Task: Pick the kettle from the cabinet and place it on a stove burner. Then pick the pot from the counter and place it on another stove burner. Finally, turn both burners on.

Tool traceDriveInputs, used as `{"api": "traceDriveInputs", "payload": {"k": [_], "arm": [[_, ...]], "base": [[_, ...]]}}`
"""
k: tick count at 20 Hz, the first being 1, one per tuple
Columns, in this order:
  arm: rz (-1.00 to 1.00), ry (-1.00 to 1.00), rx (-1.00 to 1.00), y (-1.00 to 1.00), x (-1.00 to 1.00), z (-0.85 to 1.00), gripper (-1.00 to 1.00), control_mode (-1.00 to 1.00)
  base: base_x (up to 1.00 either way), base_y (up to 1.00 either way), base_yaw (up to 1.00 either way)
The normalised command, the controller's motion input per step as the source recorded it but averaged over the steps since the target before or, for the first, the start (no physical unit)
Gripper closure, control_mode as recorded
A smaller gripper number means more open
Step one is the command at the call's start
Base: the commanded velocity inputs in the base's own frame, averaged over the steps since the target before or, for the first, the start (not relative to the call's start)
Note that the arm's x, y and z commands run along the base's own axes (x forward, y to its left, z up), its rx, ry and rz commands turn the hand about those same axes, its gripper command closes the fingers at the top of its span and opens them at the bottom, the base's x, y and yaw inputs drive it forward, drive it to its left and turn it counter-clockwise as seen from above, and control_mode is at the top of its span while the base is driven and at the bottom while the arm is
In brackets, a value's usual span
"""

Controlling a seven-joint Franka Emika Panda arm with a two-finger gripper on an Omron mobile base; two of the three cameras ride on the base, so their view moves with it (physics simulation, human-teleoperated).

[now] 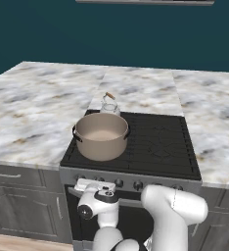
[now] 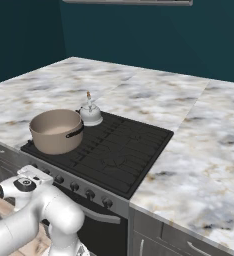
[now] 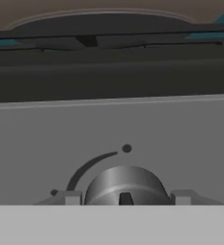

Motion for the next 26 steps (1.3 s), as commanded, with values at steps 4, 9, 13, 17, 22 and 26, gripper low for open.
{"api": "traceDriveInputs", "payload": {"k": [4, 9, 13, 17, 22, 26], "arm": [[0.00, 0.18, -0.33, 0.00, 0.03, 0.00, 1.00, -1.00], [0.00, 0.09, -0.40, 0.09, 0.00, -0.11, 1.00, -1.00], [0.00, 0.05, -0.48, 0.16, 0.01, -0.15, 1.00, -1.00], [0.00, 0.18, -0.47, 0.24, 0.12, -0.18, 1.00, -1.00], [-0.04, 0.32, -0.49, 0.29, 0.30, -0.07, 1.00, -1.00], [-0.06, 0.40, -0.56, 0.32, 0.39, -0.11, 1.00, -1.00]], "base": [[0.00, 0.00, 0.00], [0.00, 0.00, 0.00], [0.00, 0.00, 0.00], [0.00, 0.00, 0.00], [0.00, 0.00, 0.00], [0.00, 0.00, 0.00]]}}
